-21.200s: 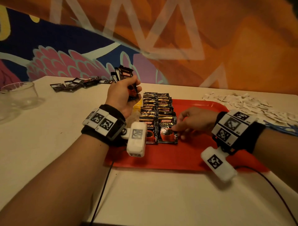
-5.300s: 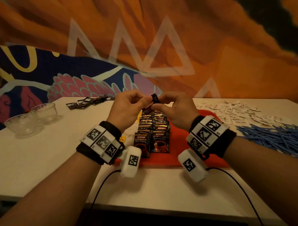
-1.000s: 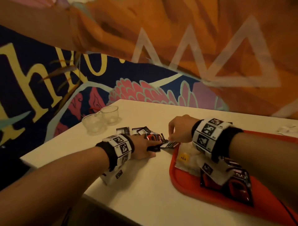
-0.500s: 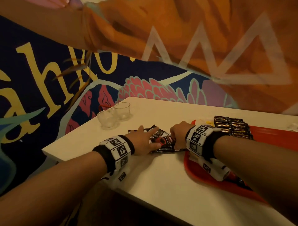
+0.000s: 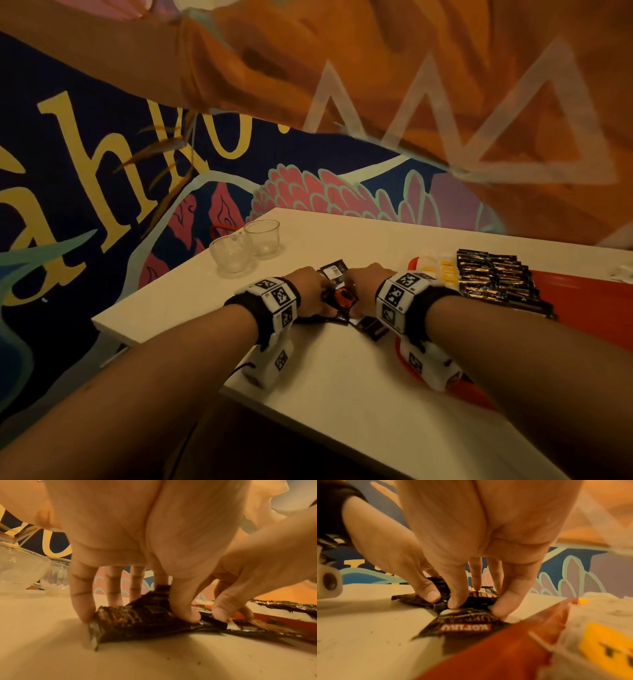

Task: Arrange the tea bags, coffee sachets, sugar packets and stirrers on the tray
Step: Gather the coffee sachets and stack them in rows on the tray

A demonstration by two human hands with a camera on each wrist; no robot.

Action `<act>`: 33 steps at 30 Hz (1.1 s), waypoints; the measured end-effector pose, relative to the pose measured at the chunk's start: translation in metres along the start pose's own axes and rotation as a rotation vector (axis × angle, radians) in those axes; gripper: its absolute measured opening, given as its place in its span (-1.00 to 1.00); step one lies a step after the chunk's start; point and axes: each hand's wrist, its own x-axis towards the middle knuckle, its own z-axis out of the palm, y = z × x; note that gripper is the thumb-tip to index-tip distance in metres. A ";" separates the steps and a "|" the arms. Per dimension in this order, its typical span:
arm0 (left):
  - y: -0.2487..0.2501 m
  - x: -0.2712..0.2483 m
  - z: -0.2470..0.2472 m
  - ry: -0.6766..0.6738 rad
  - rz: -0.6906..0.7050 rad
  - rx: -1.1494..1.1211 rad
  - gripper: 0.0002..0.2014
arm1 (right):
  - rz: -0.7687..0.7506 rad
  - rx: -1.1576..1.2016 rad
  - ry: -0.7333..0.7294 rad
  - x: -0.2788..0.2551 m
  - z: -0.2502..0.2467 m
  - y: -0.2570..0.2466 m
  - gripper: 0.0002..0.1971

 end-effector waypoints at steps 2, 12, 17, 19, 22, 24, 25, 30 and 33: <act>0.001 -0.002 0.000 -0.006 0.005 0.003 -0.50 | 0.007 0.016 -0.012 0.006 0.004 -0.004 -0.59; 0.006 -0.014 0.005 -0.124 0.055 -0.053 -0.27 | 0.018 0.181 -0.139 0.006 0.000 -0.004 -0.62; 0.010 -0.022 0.011 -0.212 0.111 -0.112 -0.09 | 0.012 0.133 -0.074 0.007 0.001 -0.002 -0.61; 0.012 -0.024 0.013 -0.233 0.100 -0.055 -0.15 | 0.031 0.084 -0.064 0.008 0.002 -0.004 -0.55; 0.016 -0.025 0.016 -0.230 0.071 0.024 -0.14 | 0.010 0.068 -0.088 0.009 0.004 -0.005 -0.58; 0.015 -0.023 0.016 -0.239 0.051 0.004 -0.11 | 0.003 0.104 -0.114 0.008 0.006 -0.003 -0.58; 0.015 -0.022 0.016 -0.238 0.053 -0.013 -0.09 | 0.002 0.116 -0.112 0.007 0.006 -0.002 -0.56; 0.011 -0.021 0.015 -0.194 0.052 -0.088 0.03 | -0.004 0.097 -0.091 0.004 0.004 -0.001 -0.45; 0.013 -0.023 0.014 -0.210 0.015 -0.017 -0.04 | -0.001 0.066 -0.106 0.005 0.004 -0.001 -0.47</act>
